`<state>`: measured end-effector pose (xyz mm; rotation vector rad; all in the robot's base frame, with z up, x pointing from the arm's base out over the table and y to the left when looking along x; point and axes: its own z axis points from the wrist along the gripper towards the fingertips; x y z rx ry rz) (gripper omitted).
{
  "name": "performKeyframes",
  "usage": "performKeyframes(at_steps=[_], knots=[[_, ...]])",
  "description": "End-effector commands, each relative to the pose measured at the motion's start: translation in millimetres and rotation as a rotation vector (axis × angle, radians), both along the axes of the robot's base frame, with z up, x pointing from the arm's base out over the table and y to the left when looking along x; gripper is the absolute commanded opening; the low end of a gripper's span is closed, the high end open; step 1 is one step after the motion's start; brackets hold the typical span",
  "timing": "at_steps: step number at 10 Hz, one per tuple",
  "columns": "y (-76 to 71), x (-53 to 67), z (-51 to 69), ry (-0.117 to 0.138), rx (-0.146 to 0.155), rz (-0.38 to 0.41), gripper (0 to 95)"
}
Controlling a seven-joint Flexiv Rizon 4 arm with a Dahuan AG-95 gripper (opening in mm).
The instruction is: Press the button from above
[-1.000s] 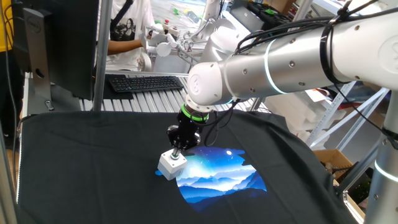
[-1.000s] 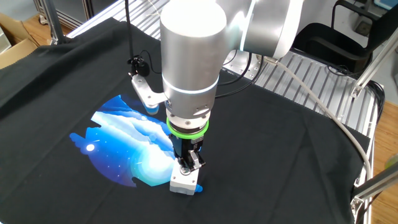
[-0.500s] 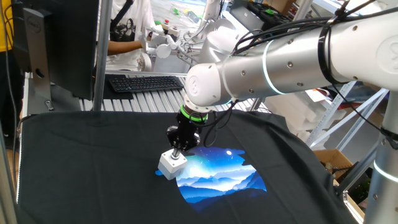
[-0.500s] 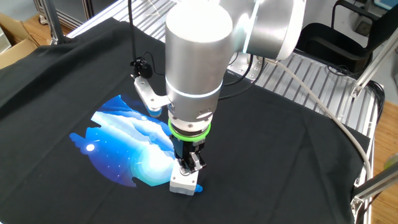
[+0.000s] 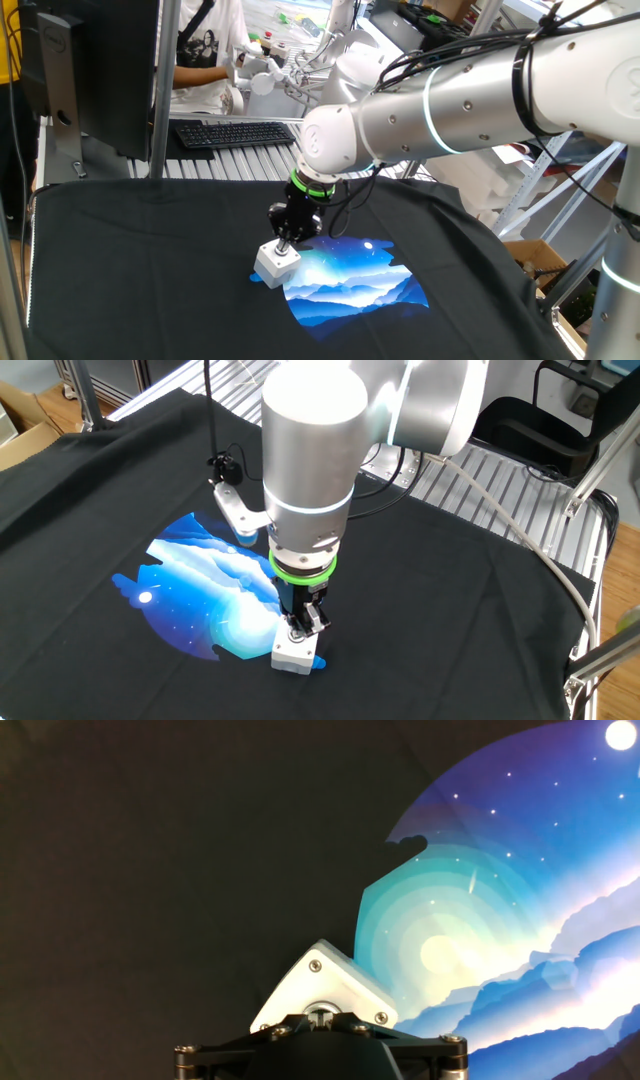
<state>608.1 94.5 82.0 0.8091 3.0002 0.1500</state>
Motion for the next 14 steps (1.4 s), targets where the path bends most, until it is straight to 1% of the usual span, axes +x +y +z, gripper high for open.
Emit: performKeyframes(at_steps=[1, 2, 4, 7, 9, 10, 12, 13, 14], knots=[[1.0, 0.4, -0.3, -0.008, -0.002, -0.010, 0.0], [1.3, 0.4, 1.6, 0.012, -0.020, -0.005, 0.0], [2.0, -0.3, 8.5, 0.029, -0.019, -0.007, 0.0], [2.1, -0.9, 12.4, 0.028, -0.020, -0.009, 0.0], [1.8, -1.1, 16.4, 0.028, -0.012, -0.012, 0.0], [1.6, -1.4, 18.3, 0.023, -0.003, -0.015, 0.0], [0.7, -2.4, 23.6, 0.018, -0.003, -0.020, 0.0], [0.2, -2.8, 26.5, 0.018, 0.003, -0.024, 0.0], [0.0, -2.9, 28.7, 0.019, 0.003, -0.025, 0.0]])
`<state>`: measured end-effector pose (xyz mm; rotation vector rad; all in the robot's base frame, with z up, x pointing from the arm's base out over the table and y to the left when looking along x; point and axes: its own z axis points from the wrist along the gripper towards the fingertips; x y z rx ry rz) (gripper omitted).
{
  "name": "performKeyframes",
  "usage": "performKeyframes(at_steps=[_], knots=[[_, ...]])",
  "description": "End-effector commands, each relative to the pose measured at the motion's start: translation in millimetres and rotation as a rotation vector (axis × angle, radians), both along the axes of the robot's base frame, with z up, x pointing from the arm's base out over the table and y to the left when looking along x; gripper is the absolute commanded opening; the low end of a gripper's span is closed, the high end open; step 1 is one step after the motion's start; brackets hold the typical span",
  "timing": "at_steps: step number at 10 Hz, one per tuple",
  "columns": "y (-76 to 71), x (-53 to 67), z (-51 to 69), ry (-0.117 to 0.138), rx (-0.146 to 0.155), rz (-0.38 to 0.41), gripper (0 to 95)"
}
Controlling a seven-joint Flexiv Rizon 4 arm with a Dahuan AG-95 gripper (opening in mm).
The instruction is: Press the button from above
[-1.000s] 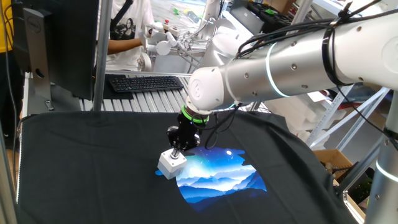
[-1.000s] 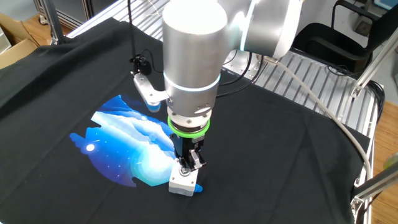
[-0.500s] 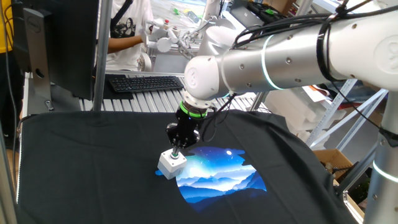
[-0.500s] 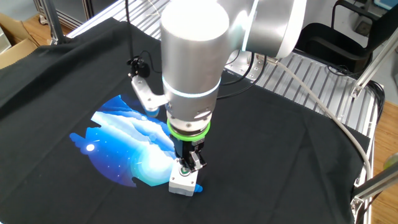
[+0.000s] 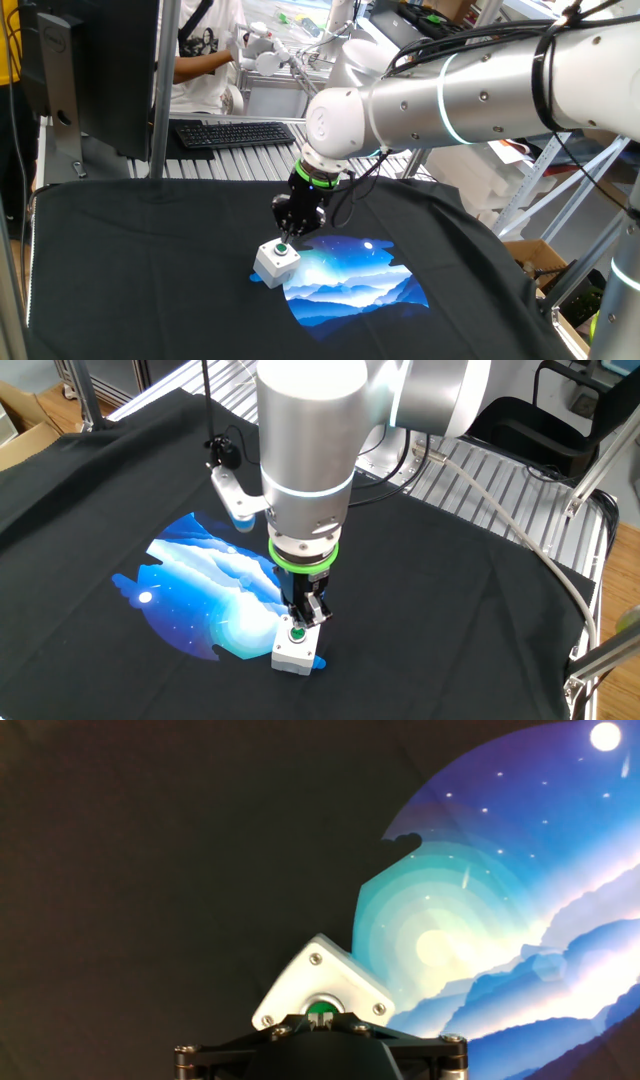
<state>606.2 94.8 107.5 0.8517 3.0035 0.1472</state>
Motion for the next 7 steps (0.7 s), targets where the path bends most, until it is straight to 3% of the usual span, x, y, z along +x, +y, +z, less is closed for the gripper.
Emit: performKeyframes(at_steps=[1, 7], knots=[[-0.6, -1.0, 7.0, 0.006, 0.002, 0.000, 0.0], [-2.2, 1.3, 15.5, 0.002, 0.008, 0.001, 0.0]])
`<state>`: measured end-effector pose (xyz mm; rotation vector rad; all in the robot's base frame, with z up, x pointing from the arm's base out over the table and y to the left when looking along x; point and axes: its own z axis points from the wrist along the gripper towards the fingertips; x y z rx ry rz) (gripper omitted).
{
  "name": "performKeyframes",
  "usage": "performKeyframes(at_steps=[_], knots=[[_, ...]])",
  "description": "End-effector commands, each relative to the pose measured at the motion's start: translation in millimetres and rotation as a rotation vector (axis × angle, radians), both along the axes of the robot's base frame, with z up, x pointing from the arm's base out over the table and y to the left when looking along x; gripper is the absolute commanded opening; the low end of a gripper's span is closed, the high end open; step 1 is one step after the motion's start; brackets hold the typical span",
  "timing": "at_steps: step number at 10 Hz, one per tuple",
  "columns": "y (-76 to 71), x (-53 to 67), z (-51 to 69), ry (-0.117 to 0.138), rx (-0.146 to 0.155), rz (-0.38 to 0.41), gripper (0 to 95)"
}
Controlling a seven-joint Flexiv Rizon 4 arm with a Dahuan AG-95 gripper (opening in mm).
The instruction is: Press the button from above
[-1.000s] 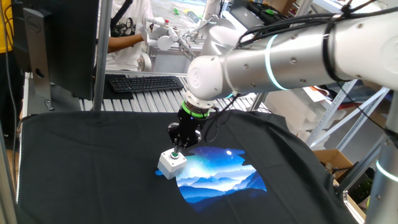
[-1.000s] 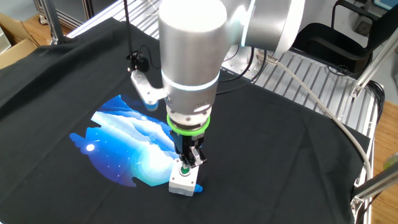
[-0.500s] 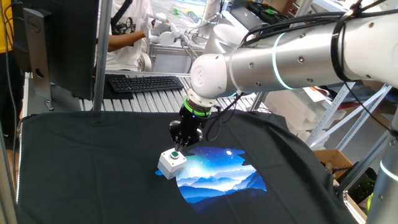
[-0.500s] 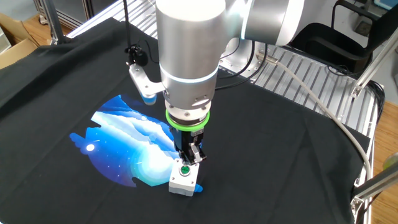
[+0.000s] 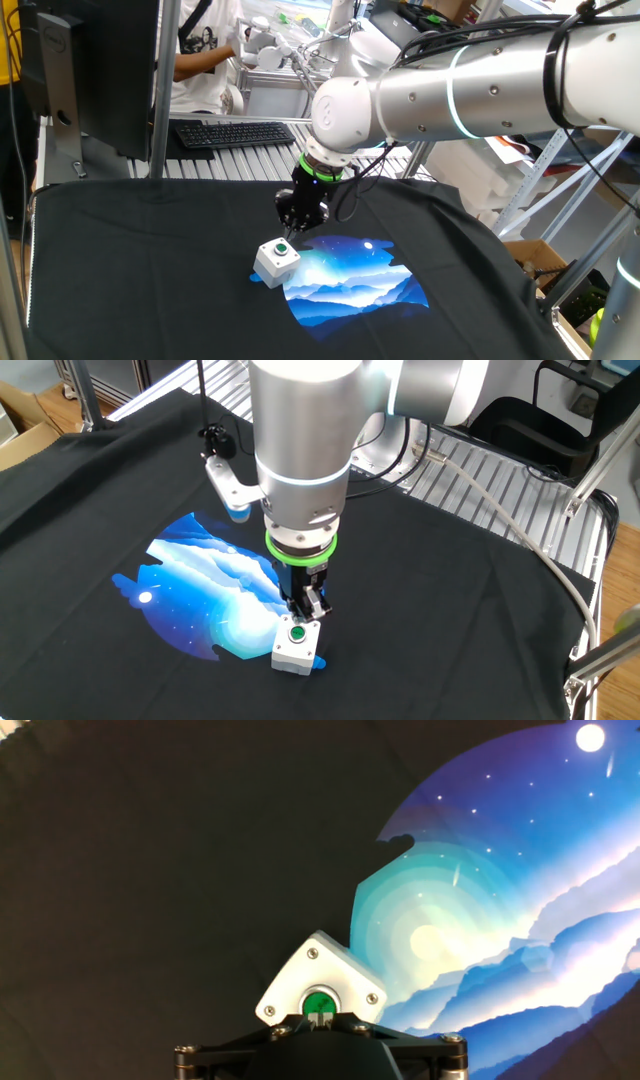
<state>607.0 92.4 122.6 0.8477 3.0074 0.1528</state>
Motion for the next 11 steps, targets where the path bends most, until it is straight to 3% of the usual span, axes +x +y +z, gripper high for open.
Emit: performKeyframes(at_steps=[1, 5, 8, 11], knots=[[0.0, 0.4, 1.2, 0.000, 0.004, -0.002, 0.0], [-6.0, -3.7, 13.1, 0.000, 0.024, 0.009, 0.0], [-9.4, -6.5, 17.7, 0.027, 0.014, 0.021, 0.0], [-16.1, -10.7, 17.2, 0.020, 0.003, 0.029, 0.0]])
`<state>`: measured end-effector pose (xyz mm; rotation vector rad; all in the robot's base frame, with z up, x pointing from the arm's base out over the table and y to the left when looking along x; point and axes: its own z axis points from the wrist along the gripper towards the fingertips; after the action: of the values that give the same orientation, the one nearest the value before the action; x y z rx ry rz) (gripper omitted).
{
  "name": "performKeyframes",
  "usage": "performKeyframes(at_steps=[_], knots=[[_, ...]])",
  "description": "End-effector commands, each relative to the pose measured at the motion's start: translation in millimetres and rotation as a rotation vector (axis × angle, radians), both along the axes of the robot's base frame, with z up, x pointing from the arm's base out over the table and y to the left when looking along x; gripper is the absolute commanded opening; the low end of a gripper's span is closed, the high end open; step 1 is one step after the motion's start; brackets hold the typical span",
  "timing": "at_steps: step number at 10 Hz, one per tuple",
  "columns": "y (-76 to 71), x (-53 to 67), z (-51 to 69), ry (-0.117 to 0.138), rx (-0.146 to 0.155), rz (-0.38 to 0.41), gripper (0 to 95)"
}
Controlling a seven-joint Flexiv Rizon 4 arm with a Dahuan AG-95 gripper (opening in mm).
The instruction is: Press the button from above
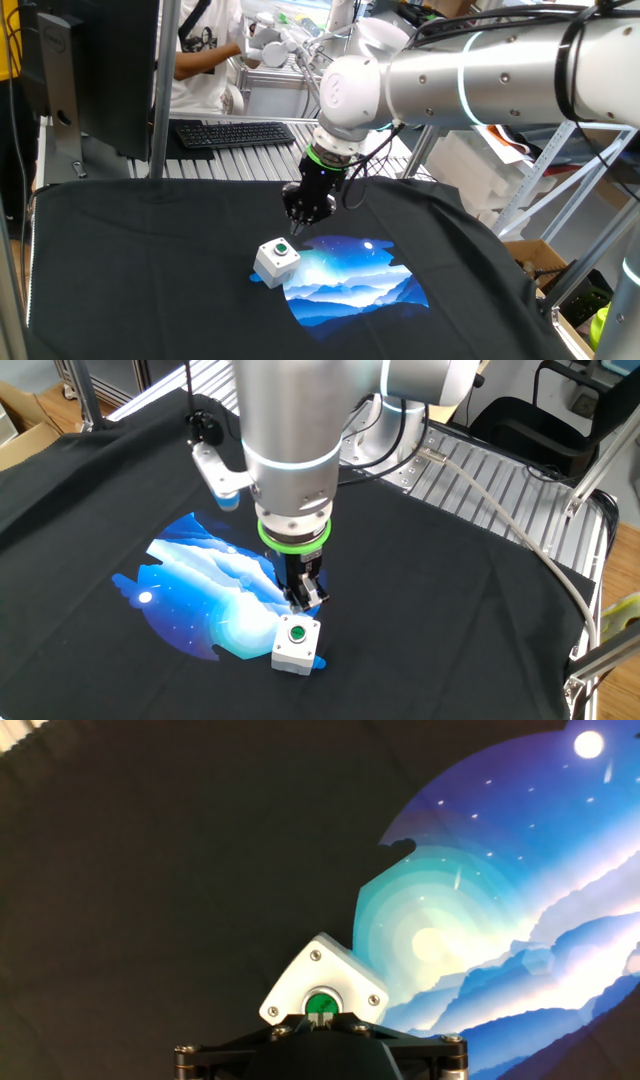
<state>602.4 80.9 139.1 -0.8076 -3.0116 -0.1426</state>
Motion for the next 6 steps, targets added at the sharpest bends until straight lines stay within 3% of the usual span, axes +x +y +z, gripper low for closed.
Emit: performKeyframes(at_steps=[1, 3, 6], knots=[[-10.2, -7.0, -0.1, -0.018, 0.007, 0.006, 0.0], [-22.2, -5.3, 0.4, -0.004, 0.004, 0.022, 0.0], [-27.3, -3.3, -0.5, -0.008, -0.001, 0.017, 0.0]])
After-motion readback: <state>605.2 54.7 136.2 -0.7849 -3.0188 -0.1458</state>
